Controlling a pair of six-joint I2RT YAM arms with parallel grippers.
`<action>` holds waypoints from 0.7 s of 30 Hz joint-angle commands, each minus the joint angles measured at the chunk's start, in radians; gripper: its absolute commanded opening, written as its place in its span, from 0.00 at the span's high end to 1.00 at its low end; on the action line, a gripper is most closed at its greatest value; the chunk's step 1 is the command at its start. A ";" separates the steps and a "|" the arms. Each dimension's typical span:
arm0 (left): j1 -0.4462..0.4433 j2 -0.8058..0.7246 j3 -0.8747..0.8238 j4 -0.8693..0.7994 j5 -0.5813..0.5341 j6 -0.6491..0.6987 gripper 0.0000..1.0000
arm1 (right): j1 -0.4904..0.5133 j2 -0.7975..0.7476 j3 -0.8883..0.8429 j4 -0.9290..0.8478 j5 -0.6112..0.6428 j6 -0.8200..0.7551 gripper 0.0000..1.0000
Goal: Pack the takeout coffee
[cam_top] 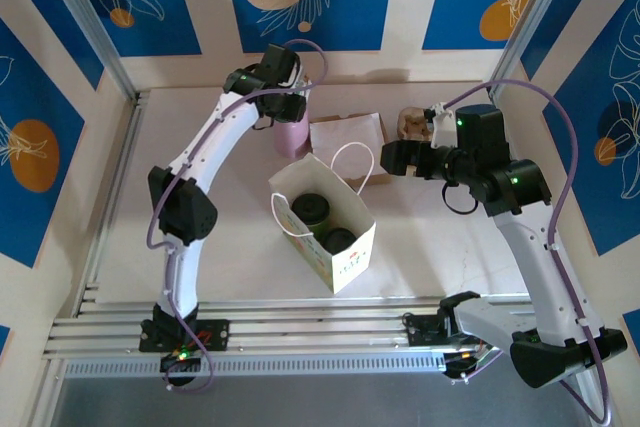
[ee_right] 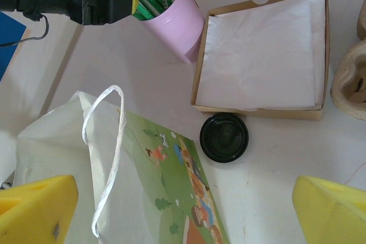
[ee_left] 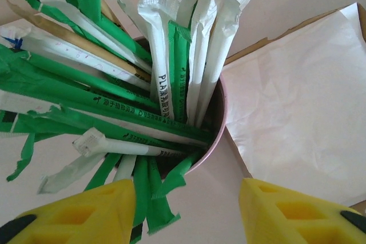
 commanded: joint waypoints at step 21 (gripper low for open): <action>-0.015 0.077 0.100 -0.061 -0.082 0.017 0.72 | 0.001 -0.031 -0.061 0.006 -0.001 -0.049 0.04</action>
